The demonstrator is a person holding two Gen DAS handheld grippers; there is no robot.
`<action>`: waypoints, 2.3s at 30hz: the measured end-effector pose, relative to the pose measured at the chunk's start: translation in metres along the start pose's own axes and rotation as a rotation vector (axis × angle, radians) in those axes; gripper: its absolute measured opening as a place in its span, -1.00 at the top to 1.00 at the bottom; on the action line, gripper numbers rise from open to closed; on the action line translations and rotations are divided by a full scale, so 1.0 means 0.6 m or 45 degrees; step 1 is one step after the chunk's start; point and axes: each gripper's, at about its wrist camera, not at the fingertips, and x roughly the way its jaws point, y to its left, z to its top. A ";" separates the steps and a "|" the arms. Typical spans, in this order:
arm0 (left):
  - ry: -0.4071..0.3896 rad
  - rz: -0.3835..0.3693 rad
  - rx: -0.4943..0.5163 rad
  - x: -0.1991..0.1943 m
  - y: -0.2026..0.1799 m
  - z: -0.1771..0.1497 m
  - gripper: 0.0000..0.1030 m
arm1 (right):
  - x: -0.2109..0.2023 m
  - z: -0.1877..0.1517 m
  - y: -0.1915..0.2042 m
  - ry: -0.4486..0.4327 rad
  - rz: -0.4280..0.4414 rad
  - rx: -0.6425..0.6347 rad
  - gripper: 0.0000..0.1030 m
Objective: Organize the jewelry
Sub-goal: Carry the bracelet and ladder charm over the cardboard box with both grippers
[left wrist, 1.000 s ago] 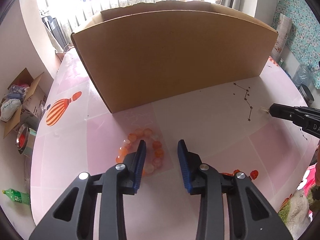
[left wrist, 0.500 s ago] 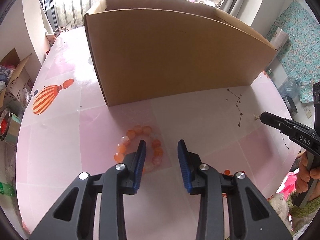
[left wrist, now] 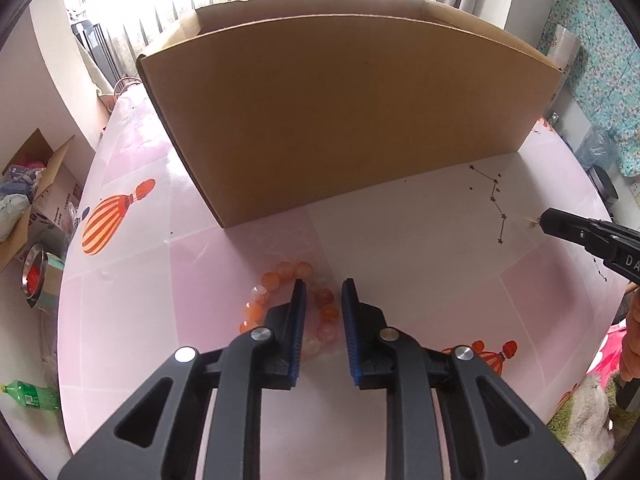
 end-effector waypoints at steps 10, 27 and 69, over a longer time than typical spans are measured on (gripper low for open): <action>-0.055 -0.022 -0.049 -0.018 -0.002 0.000 0.82 | -0.017 0.002 0.003 -0.033 -0.003 -0.005 1.00; -0.373 -0.268 -0.082 -0.177 0.017 0.025 0.83 | -0.118 0.045 0.059 -0.237 0.080 -0.012 1.00; 0.125 -0.296 0.057 0.026 0.035 0.250 0.82 | -0.030 0.262 0.017 -0.282 0.168 -0.077 1.00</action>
